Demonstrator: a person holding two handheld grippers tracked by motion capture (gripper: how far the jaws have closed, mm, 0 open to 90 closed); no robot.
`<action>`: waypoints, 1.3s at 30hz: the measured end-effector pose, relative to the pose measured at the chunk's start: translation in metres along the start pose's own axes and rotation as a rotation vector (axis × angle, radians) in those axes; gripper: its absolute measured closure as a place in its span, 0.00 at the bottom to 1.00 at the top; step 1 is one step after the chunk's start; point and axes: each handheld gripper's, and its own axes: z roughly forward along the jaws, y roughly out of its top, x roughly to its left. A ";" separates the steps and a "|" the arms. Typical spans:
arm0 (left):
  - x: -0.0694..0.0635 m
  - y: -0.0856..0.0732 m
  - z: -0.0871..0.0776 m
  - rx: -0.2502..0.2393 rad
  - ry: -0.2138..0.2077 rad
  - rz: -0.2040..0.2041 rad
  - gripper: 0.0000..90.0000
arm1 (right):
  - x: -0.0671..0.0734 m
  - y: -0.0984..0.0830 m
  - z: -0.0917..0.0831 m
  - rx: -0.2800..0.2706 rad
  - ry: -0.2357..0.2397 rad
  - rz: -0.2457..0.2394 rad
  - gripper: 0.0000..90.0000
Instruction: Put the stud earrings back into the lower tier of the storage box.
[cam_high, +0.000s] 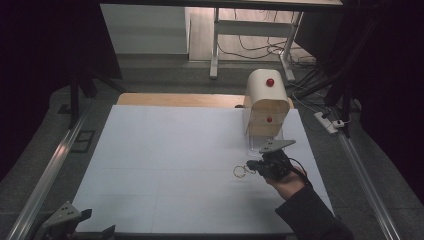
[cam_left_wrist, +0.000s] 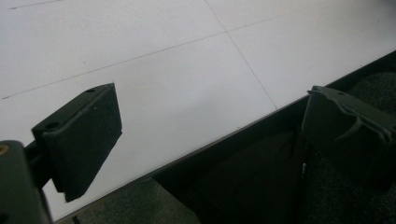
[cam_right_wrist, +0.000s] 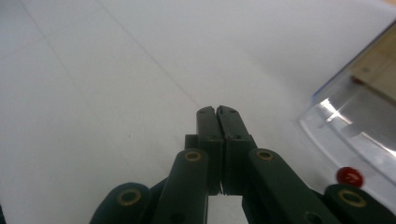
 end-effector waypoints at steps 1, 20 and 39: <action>0.000 0.000 0.000 0.000 -0.001 -0.002 0.06 | -0.002 0.001 -0.003 -0.008 -0.005 0.006 0.99; 0.001 0.000 0.000 0.002 -0.001 -0.009 0.06 | -0.048 0.020 -0.027 -0.117 -0.195 0.089 0.99; 0.001 0.000 0.000 0.005 0.001 -0.010 0.06 | -0.093 -0.005 0.013 -0.049 -0.254 0.210 0.84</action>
